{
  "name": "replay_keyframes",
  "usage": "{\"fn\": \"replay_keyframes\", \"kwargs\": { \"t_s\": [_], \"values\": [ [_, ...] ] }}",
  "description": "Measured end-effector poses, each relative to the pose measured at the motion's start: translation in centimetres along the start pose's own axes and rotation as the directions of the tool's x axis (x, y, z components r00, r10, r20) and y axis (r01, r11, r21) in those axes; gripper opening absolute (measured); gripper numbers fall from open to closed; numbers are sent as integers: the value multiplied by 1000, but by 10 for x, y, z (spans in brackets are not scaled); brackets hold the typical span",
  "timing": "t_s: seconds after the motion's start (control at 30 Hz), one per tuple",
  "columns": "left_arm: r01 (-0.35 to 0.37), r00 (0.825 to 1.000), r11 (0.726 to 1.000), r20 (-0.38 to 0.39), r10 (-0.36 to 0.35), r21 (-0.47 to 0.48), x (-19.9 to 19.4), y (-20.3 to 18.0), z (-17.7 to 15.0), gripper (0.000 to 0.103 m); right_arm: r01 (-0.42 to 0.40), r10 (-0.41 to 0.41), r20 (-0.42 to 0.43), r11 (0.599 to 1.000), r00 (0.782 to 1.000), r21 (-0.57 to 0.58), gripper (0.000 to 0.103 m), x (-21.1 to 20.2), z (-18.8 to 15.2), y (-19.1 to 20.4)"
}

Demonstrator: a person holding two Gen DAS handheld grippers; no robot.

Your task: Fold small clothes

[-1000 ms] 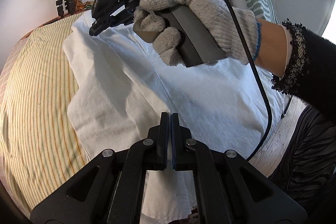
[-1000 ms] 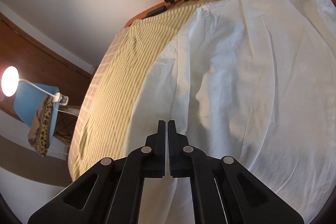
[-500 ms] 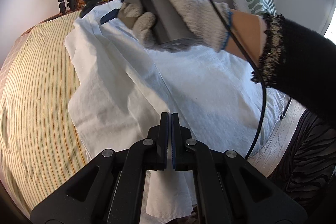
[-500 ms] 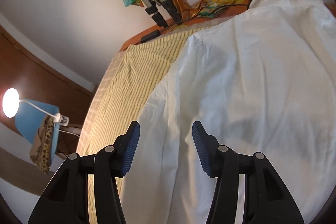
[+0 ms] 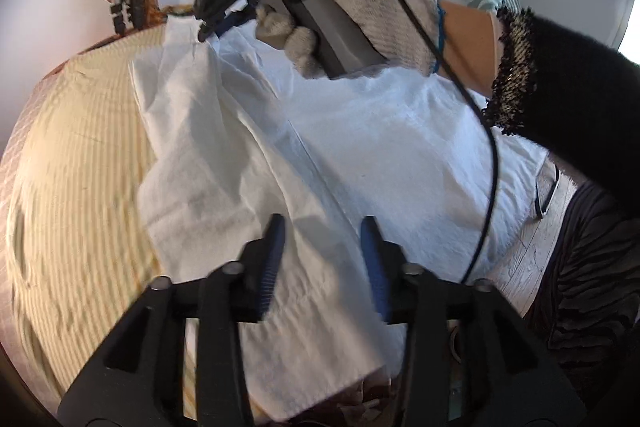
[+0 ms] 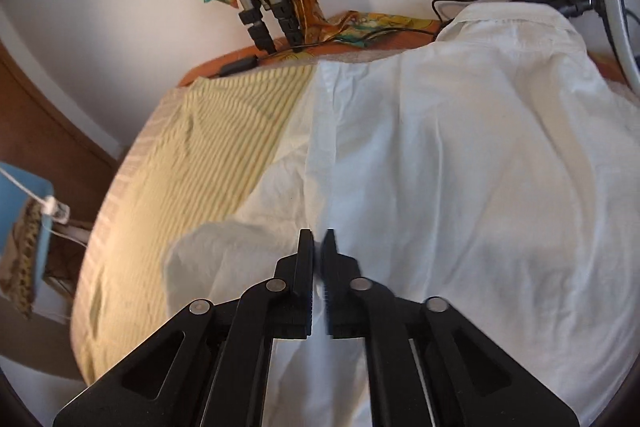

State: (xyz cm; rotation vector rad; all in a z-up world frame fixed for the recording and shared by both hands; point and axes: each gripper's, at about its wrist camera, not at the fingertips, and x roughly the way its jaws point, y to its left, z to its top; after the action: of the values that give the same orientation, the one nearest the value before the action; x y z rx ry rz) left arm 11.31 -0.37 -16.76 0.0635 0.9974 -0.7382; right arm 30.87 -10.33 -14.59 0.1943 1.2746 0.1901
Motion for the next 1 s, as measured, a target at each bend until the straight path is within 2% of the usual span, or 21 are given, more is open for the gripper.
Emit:
{"fn": "replay_keyframes", "kwargs": {
  "t_s": [0.03, 0.1, 0.17, 0.2, 0.37, 0.5, 0.67, 0.83, 0.87, 0.9, 0.93, 1.0],
  "values": [
    [-4, 1000, 1000, 16, 4, -6, -10, 2, -3, 43, 19, -19, 4, 1000, 1000, -19, 25, -6, 0, 3],
    [-48, 997, 998, 60, 50, -33, -31, 12, -11, 43, 40, -37, 53, 998, 998, -50, 31, -24, 0, 10],
    [-97, 990, 991, 90, 105, -88, -46, 28, -20, 43, -7, 13, 63, 995, 998, -101, 31, -38, 1, 24],
    [-98, 990, 988, 85, 108, -121, -48, 37, -23, 43, -18, 26, 59, 991, 998, -134, 31, -41, 3, 33],
    [-115, 992, 969, 18, 122, -218, -38, 67, -40, 43, -34, 33, -7, 958, 999, -284, 31, -26, 7, 86],
    [-50, 999, 963, -4, 51, -265, -29, 74, -46, 43, 17, -31, -35, 941, 999, -337, 32, 2, 9, 109],
    [-24, 1000, 963, -10, 22, -270, -19, 70, -47, 43, 78, -116, -80, 923, 990, -378, 32, 37, 8, 126],
    [0, 1000, 961, 8, 3, -277, -14, 70, -41, 41, 161, -227, -94, 876, 969, -455, 36, 61, 3, 132],
    [1, 1000, 961, 10, 2, -277, -14, 69, -42, 38, 160, -231, -99, 871, 968, -465, 35, 63, 2, 131],
    [-1, 1000, 962, 8, 3, -274, -14, 69, -42, 30, 156, -228, -100, 869, 969, -470, 25, 63, 0, 131],
    [6, 1000, 963, 7, -4, -270, -13, 69, -42, 23, 150, -225, -103, 867, 969, -475, 8, 64, -2, 130],
    [33, 999, 962, 2, -34, -271, -14, 71, -43, 10, 152, -219, -84, 864, 972, -481, 5, 60, -3, 130]
  ]
}}
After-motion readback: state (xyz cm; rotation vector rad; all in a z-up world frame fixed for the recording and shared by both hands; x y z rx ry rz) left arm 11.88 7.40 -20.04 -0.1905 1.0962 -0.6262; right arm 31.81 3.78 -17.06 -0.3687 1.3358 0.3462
